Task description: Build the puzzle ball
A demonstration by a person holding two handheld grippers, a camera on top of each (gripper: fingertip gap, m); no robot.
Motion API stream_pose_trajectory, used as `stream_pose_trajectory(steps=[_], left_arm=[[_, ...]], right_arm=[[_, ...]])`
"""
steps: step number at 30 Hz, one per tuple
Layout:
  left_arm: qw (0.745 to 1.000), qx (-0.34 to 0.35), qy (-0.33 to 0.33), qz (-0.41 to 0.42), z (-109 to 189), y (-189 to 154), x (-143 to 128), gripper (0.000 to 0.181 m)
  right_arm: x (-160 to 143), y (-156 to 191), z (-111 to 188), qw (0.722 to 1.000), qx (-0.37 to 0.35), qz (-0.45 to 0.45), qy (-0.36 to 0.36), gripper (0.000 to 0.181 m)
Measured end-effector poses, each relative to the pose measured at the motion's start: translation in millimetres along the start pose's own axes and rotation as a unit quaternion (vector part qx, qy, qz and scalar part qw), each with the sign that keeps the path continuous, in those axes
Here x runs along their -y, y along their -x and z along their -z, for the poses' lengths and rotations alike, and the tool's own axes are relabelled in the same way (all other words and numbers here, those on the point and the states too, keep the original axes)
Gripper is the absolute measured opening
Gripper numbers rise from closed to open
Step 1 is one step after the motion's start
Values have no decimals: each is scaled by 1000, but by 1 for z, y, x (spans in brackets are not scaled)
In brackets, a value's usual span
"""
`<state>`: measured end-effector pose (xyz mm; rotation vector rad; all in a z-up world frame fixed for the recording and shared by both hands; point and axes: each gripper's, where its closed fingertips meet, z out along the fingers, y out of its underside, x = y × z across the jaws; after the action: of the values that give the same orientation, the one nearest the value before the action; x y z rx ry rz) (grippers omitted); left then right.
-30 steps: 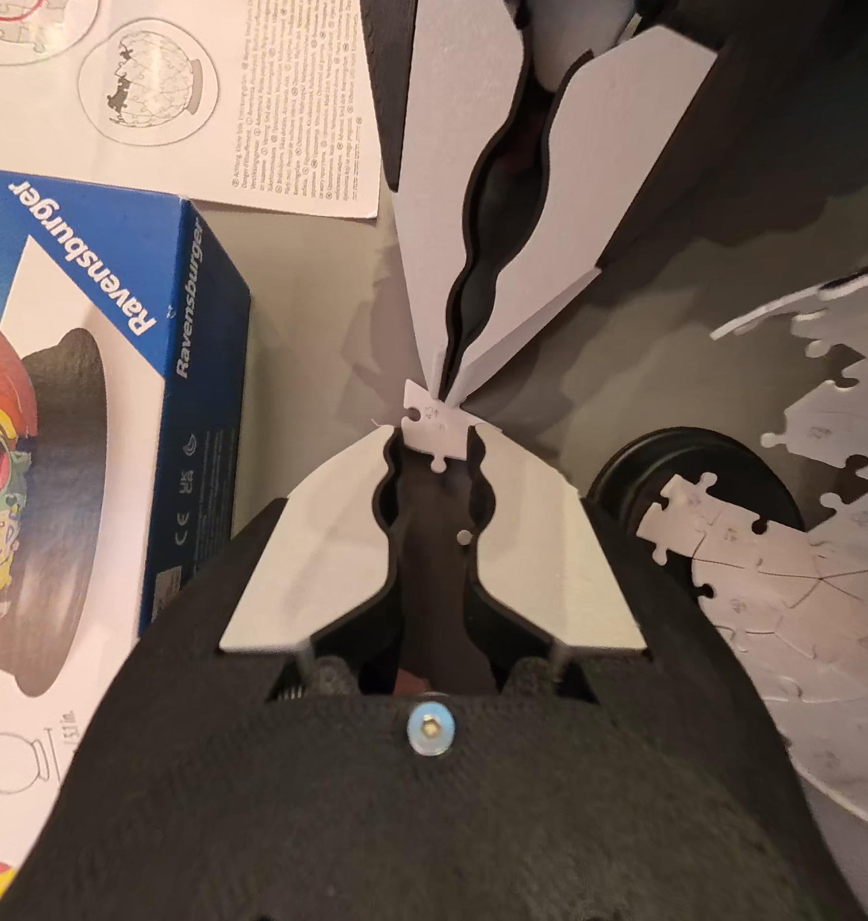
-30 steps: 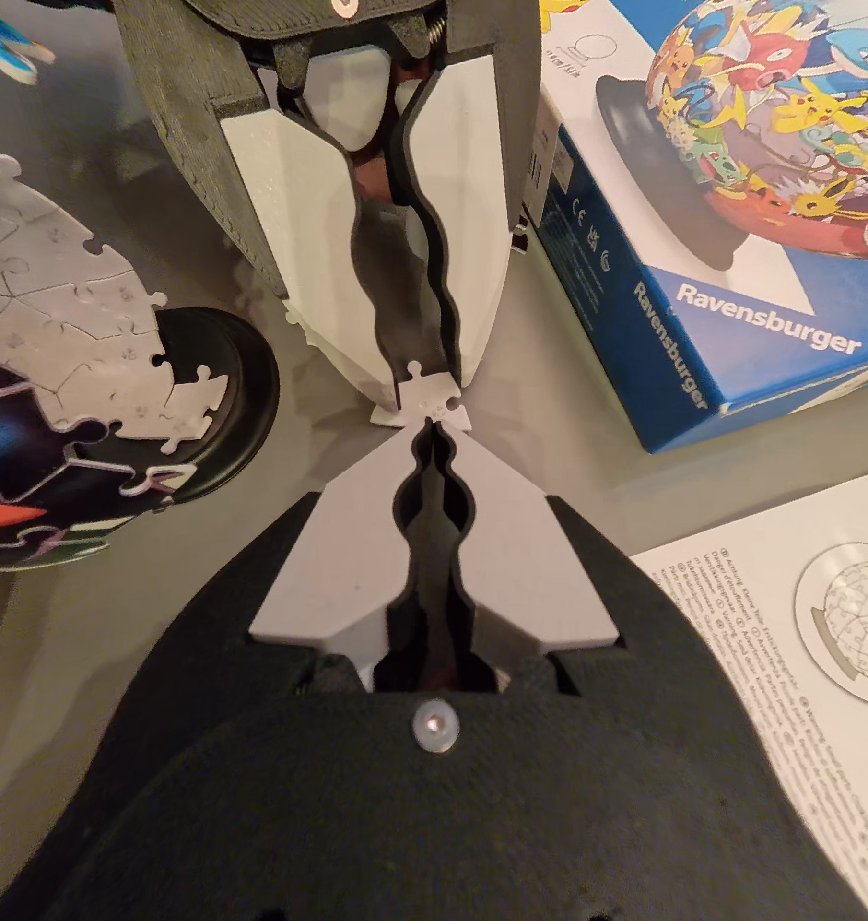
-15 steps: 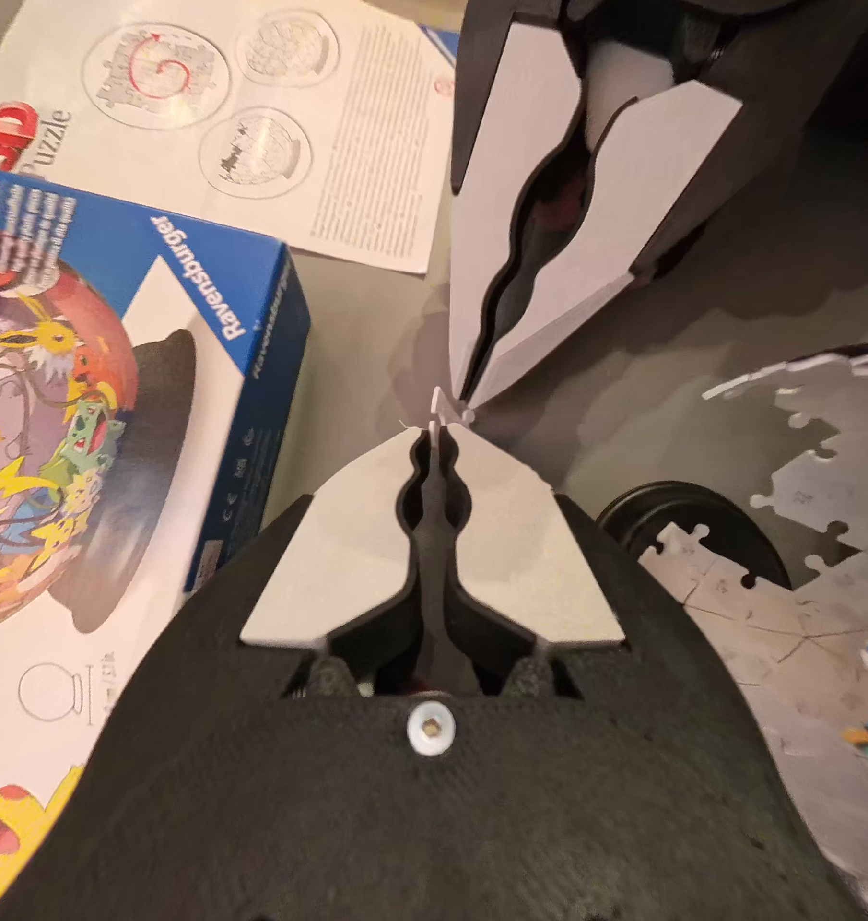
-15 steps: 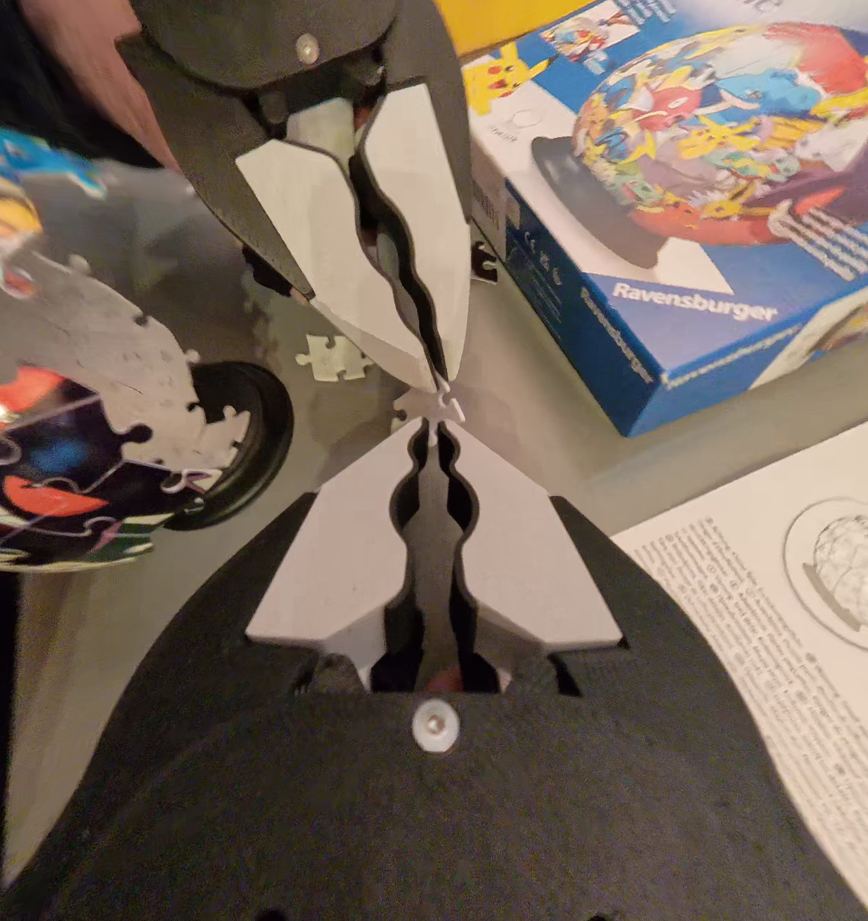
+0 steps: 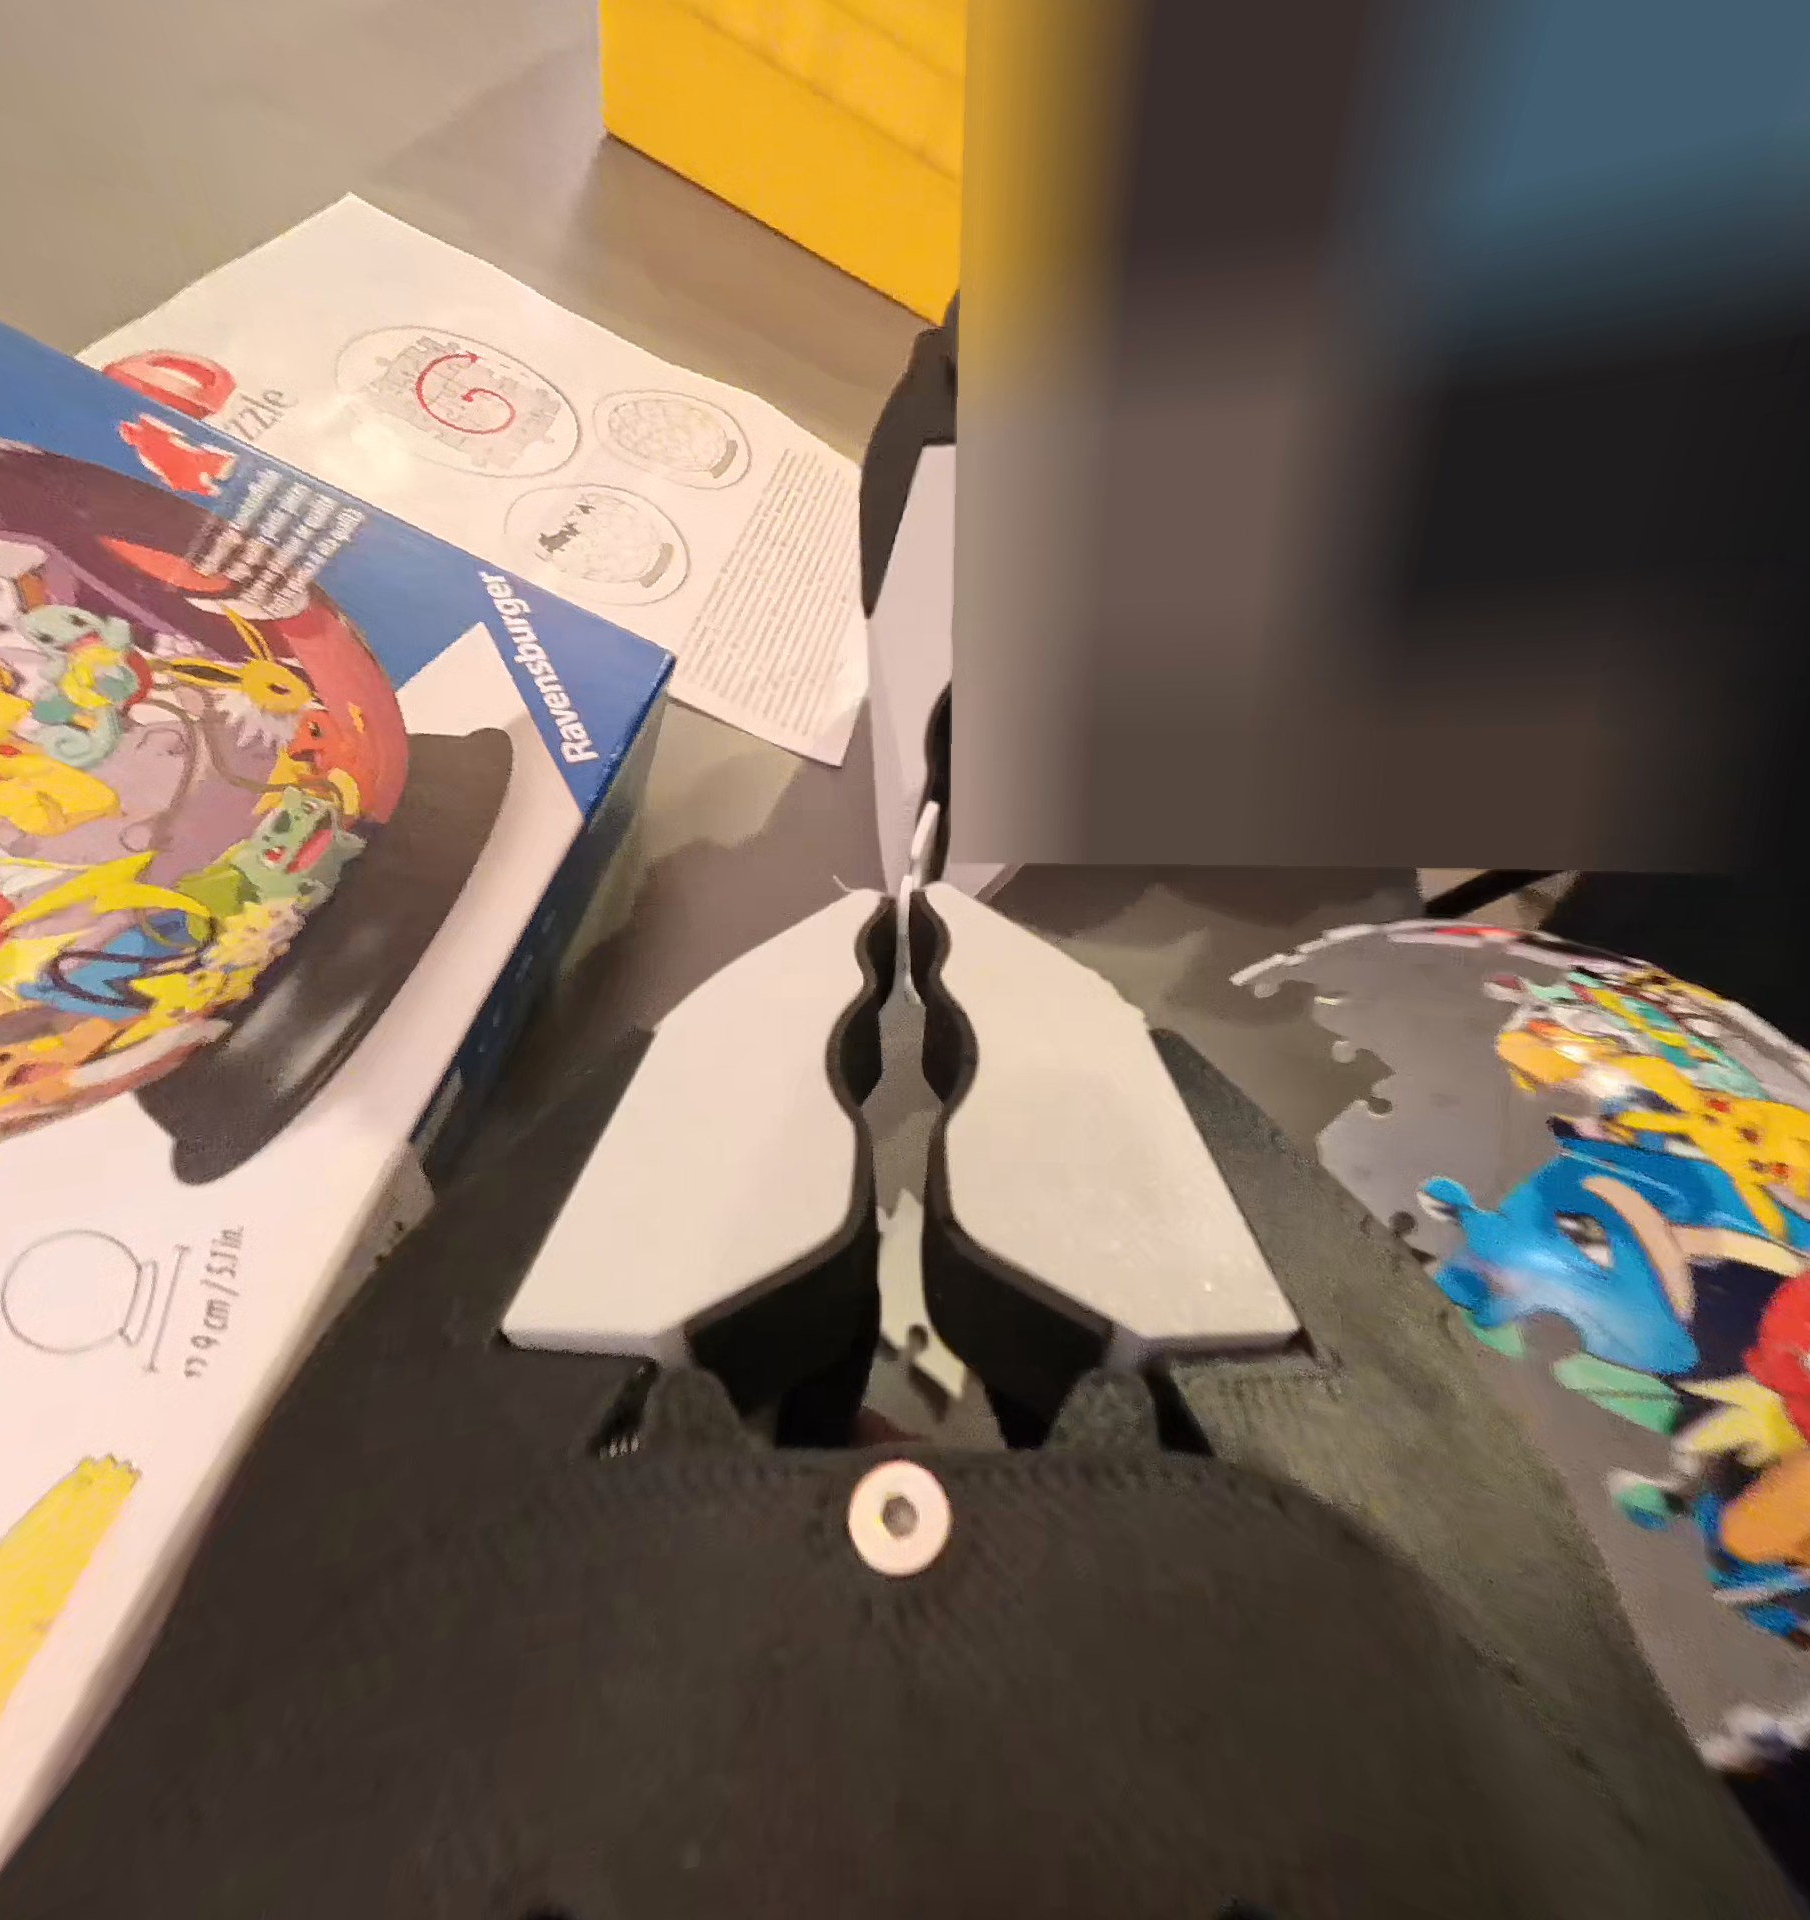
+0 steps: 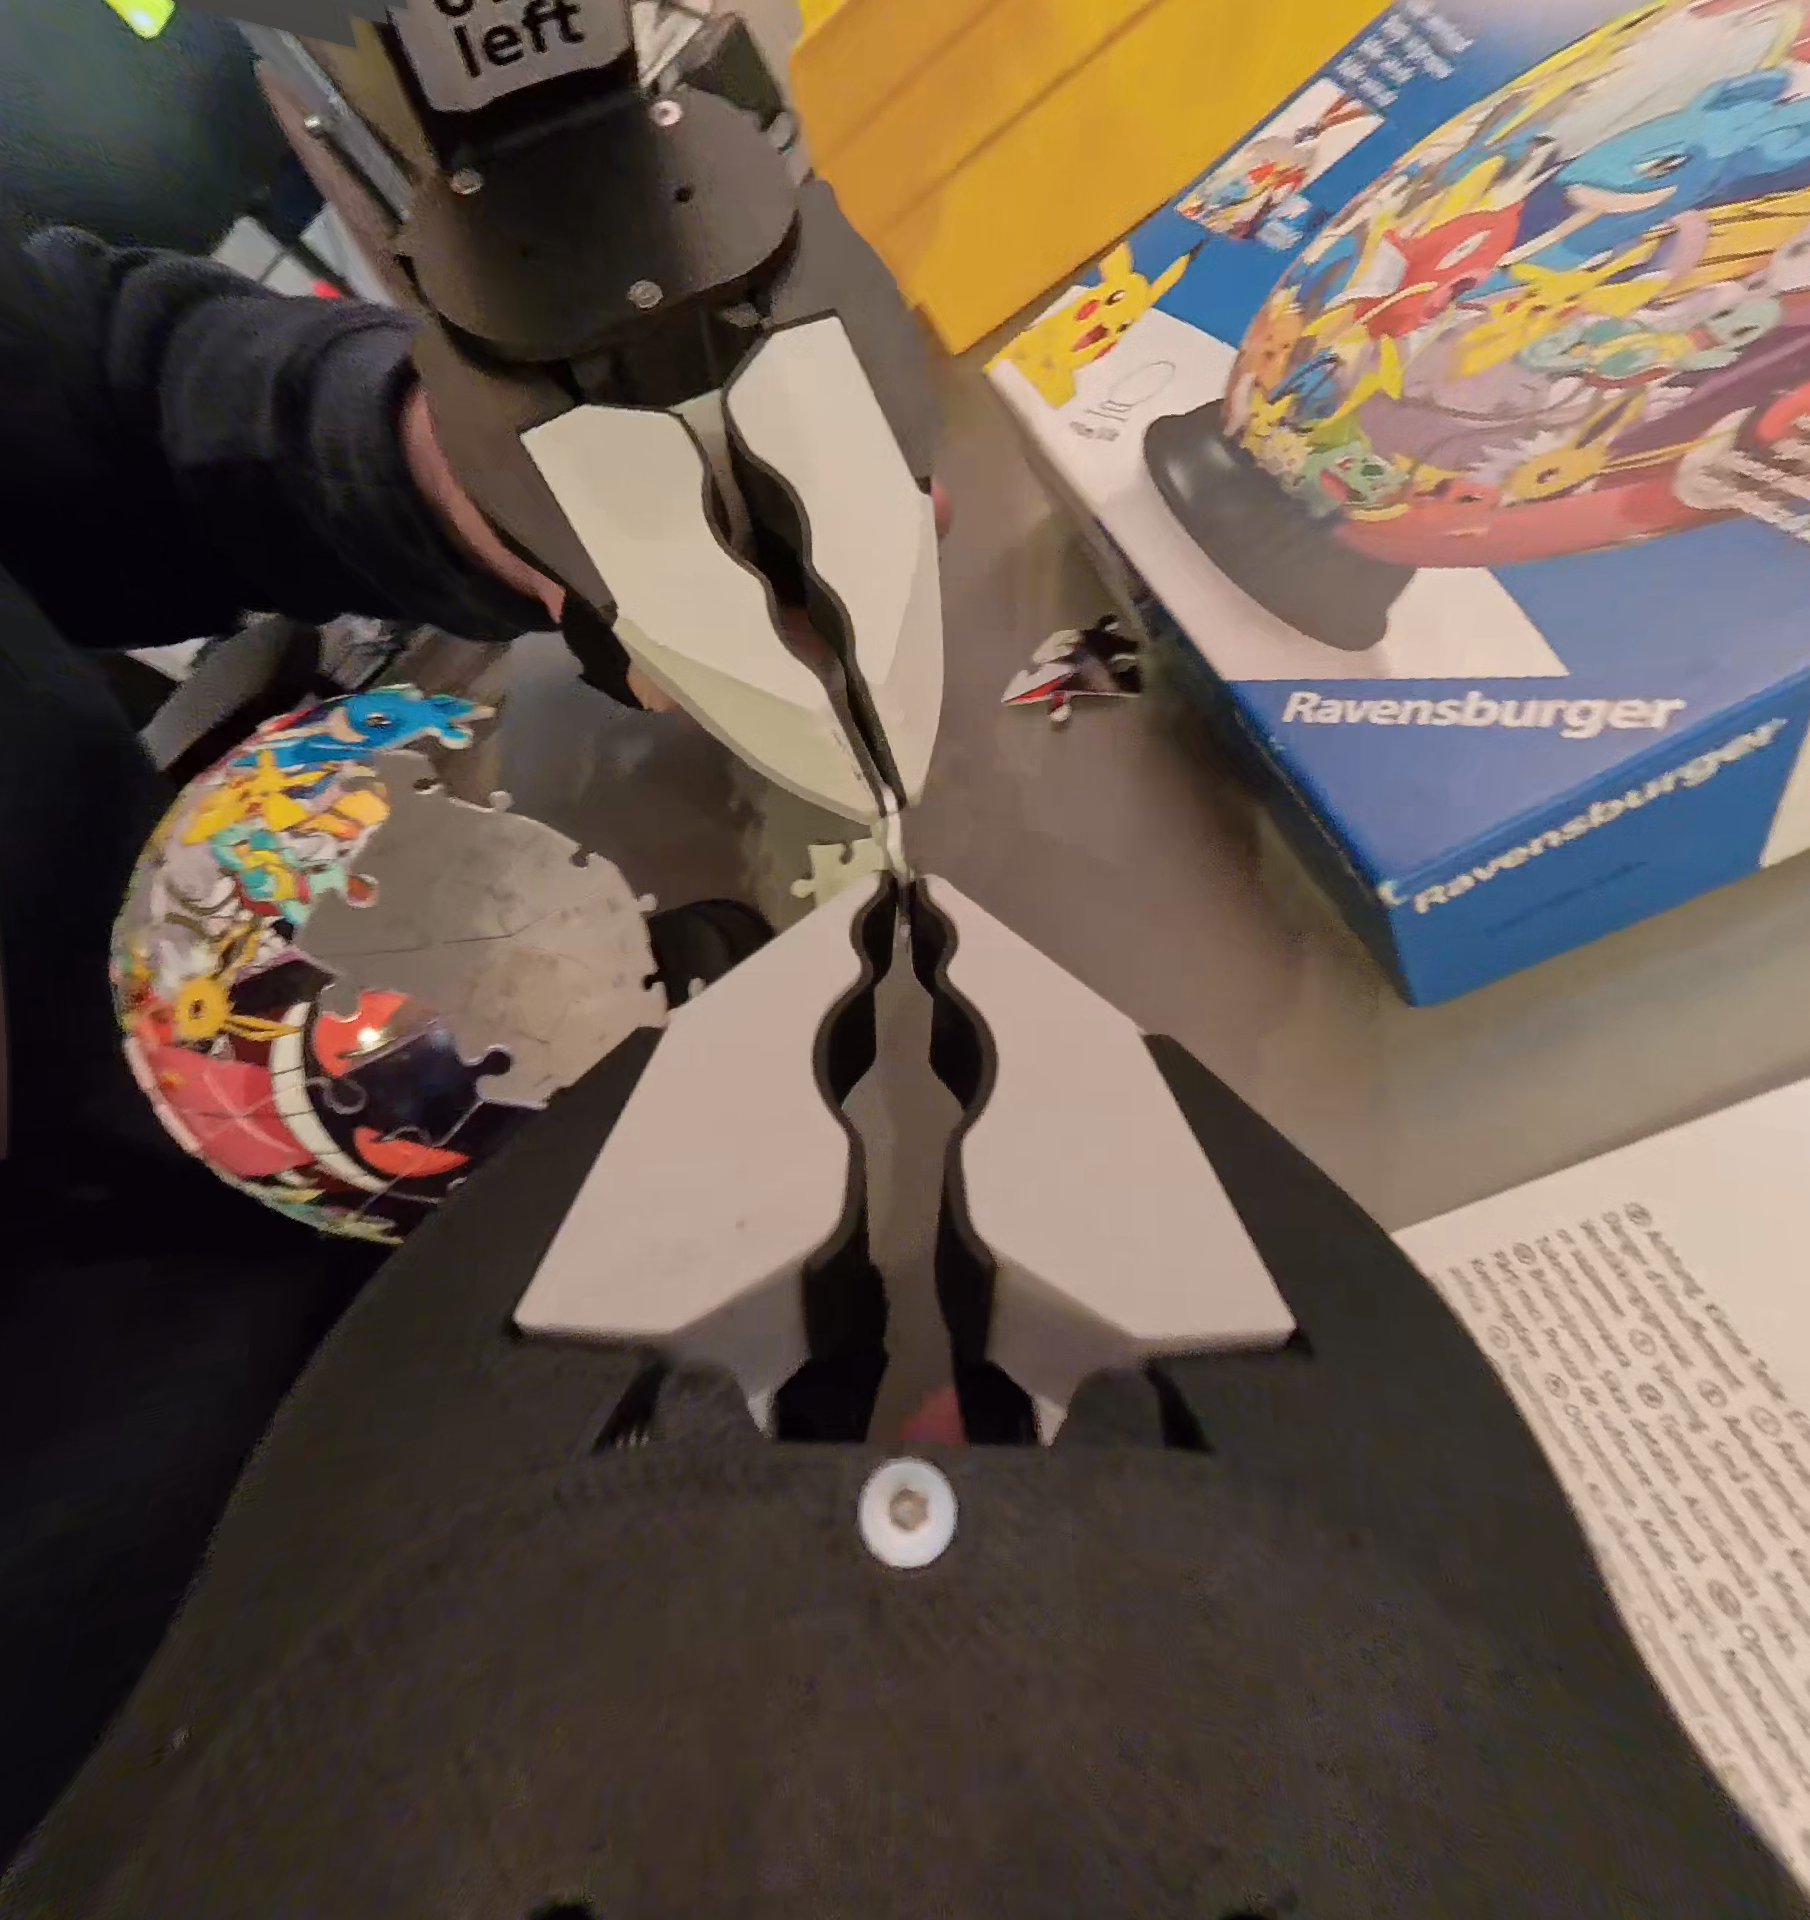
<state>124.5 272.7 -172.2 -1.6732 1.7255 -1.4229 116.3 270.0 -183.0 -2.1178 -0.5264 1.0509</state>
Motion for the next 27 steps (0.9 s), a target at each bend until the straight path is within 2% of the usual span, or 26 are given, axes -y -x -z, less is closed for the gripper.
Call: stream_pose_trajectory(steps=[1, 4, 8, 15, 20, 23, 27], left_arm=[[1000, -8, 2, 8, 2, -3, -1, 2], [999, -33, 25, 9, 7, -12, -8, 4], [998, -32, 60, -1, 13, -14, -24, 10], [992, -31, 120, -37, 19, -20, -51, 22], [994, -15, 105, -14, 31, -17, -53, 24], [996, 11, 84, -1, 51, -14, -50, 28], [997, 57, 49, 35, 87, -14, -52, 45]], right_arm=[[0, 3, 0, 1000, 12, 0, 7, 0], [-6, 14, -3, 998, 42, 13, 49, 0], [-24, 20, -9, 991, 68, 28, 115, 0], [-46, 31, -16, 976, 136, -28, 168, 1], [-55, 32, -17, 974, 141, -40, 175, 0], [-58, 34, -16, 975, 133, -46, 171, 0], [-56, 32, -11, 981, 118, -64, 143, 0]])
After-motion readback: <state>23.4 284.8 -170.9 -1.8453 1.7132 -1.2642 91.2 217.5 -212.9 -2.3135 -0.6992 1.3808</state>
